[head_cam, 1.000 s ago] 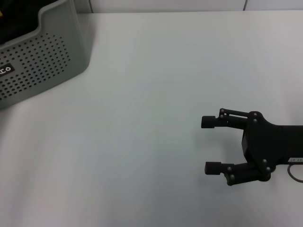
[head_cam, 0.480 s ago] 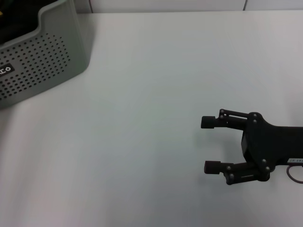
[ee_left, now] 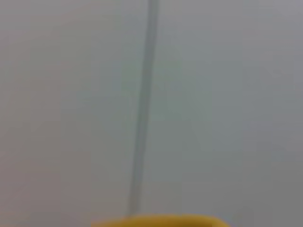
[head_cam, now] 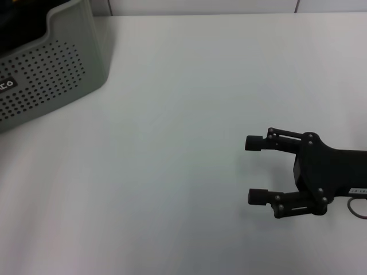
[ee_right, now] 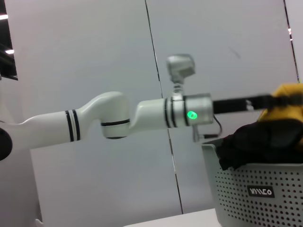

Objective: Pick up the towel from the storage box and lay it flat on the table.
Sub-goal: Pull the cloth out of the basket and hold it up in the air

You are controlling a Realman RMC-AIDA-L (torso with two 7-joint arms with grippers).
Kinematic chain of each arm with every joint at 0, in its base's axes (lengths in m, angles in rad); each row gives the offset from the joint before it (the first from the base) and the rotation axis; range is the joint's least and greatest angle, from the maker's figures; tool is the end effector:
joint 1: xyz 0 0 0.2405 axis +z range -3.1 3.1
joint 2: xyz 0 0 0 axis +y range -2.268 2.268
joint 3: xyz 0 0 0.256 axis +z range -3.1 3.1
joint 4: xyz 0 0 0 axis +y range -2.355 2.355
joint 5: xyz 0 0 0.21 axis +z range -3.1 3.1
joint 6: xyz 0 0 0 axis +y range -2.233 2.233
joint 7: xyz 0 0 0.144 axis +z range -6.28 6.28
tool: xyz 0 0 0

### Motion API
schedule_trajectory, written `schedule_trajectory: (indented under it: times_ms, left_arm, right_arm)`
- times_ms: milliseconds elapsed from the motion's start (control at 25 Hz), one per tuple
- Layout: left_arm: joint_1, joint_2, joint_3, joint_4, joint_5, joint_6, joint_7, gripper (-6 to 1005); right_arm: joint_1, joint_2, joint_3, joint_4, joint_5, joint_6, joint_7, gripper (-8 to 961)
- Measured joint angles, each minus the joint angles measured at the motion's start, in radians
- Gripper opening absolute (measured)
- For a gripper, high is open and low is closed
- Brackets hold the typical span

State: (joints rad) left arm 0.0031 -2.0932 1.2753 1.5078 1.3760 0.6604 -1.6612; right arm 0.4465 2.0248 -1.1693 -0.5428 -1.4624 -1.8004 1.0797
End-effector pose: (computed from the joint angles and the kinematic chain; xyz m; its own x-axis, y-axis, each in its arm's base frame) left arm -0.2315 0.3346 0.1211 0.6878 0.0365 0.7250 0.6891 -0.3470 -0.6362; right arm 0.2245 0.2746 -0.0135 0.6955 -0.0933 -0.7124 -0.1017 -0.9943 0.0309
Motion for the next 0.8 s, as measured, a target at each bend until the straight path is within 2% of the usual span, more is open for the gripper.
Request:
schedule_trajectory:
  times_ms: [80, 200, 280, 360, 480, 600, 680, 800]
  left_arm:
    - [0.015, 0.000, -0.049, -0.031, -0.161, 0.179, 0.098, 36]
    - [0.012, 0.002, -0.149, -0.160, -0.390, 0.531, 0.212, 37]
    - [-0.014, 0.004, -0.240, -0.264, -0.473, 0.770, 0.218, 37]
    - [-0.074, 0.014, -0.383, -0.418, -0.495, 1.051, 0.156, 38]
    - [-0.129, 0.040, -0.458, -0.564, -0.489, 1.245, 0.096, 38]
    - [-0.180, 0.084, -0.451, -0.721, -0.479, 1.355, 0.086, 39]
    - [-0.205, 0.086, -0.436, -0.808, -0.471, 1.362, 0.101, 39]
    - [-0.232, 0.057, -0.434, -0.899, -0.457, 1.363, 0.176, 40]
  right_arm:
    - [0.000, 0.000, 0.001, 0.000, 0.001, 0.001, -0.001, 869]
    - [0.001, 0.000, 0.001, 0.000, 0.006, 0.002, -0.008, 869]
    - [0.000, 0.000, 0.002, 0.000, 0.018, 0.002, -0.018, 869]
    - [-0.002, 0.000, 0.002, 0.000, 0.039, 0.002, -0.024, 869]
    - [-0.003, 0.000, 0.002, 0.004, 0.081, 0.002, -0.032, 869]
    - [0.000, 0.000, -0.001, 0.031, 0.145, 0.000, -0.071, 869]
    - [0.005, 0.002, -0.007, 0.051, 0.186, 0.000, -0.100, 869]
    - [0.029, 0.004, -0.056, 0.109, 0.270, 0.010, -0.190, 869]
